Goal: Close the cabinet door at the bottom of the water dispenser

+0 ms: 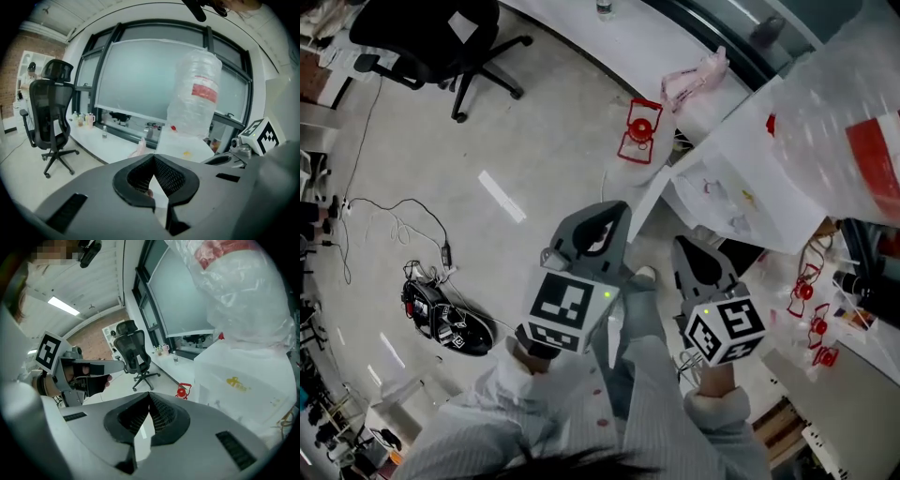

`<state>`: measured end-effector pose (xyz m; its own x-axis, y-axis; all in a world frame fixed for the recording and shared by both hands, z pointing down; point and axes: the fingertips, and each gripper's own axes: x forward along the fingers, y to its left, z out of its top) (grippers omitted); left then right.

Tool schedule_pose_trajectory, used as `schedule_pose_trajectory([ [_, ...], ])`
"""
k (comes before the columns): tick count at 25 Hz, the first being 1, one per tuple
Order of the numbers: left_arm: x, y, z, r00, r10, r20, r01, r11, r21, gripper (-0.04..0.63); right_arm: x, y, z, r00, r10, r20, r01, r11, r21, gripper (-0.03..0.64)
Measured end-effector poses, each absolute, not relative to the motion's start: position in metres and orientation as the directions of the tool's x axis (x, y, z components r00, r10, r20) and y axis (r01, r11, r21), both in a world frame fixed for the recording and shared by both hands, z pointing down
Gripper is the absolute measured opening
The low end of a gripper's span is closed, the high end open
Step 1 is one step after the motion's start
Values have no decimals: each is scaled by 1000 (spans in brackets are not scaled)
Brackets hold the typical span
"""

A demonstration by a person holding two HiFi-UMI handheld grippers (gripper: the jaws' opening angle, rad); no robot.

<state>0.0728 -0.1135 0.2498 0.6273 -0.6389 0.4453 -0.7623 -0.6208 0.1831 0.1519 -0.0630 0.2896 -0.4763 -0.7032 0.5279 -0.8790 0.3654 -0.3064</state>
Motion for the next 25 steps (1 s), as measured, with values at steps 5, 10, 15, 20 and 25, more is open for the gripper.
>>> schedule_pose_trajectory([
  [5, 53, -119, 292, 599, -636, 487, -788, -577, 215, 11, 138, -73, 330, -484, -667, 566, -875, 367, -317, 14],
  [10, 40, -122, 345, 574, -624, 530, -808, -535, 247, 11, 125, -89, 373, -498, -631, 595, -867, 383, -320, 14],
  [15, 29, -117, 397, 556, -602, 573, -822, -501, 272, 11, 113, -98, 416, -490, -607, 625, -870, 381, -312, 14],
  [20, 25, -113, 445, 548, -574, 609, -827, -479, 293, 11, 104, -99, 462, -476, -581, 660, -877, 364, -312, 14],
  [25, 21, -112, 491, 532, -552, 642, -838, -454, 304, 11, 104, -95, 519, -443, -539, 717, -892, 342, -295, 14],
])
